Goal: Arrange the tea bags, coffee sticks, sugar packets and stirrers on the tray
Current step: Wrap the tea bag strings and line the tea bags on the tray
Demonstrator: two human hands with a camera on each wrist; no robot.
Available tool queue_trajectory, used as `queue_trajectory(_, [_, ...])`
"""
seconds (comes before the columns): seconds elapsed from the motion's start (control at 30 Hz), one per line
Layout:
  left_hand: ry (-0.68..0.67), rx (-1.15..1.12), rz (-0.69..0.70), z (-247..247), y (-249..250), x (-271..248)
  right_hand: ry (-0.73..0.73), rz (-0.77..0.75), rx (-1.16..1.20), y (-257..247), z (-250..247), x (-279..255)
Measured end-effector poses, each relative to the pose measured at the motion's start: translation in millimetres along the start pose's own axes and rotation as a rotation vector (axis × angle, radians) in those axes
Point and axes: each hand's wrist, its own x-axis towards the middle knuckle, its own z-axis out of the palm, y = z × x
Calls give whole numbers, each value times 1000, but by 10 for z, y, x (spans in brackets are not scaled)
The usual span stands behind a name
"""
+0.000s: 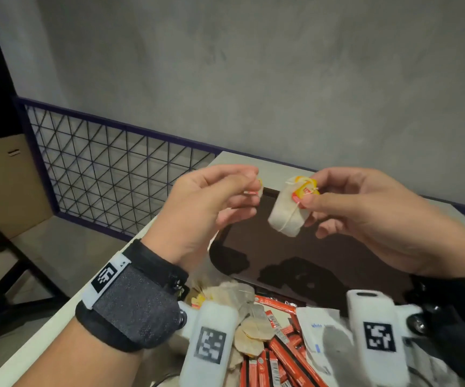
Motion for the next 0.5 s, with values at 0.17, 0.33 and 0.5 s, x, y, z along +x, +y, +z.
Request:
queue_trajectory(0.17, [184,-130,0,-198,131,90,-46,194,-193,-17,-75,578])
queue_trajectory(0.33, [238,-196,-13,-291,161,129,-60,327,-476,280,19,1255])
queue_trajectory(0.5, [244,-229,-37,-338,119,176,-27,434,-474,591,209,1693])
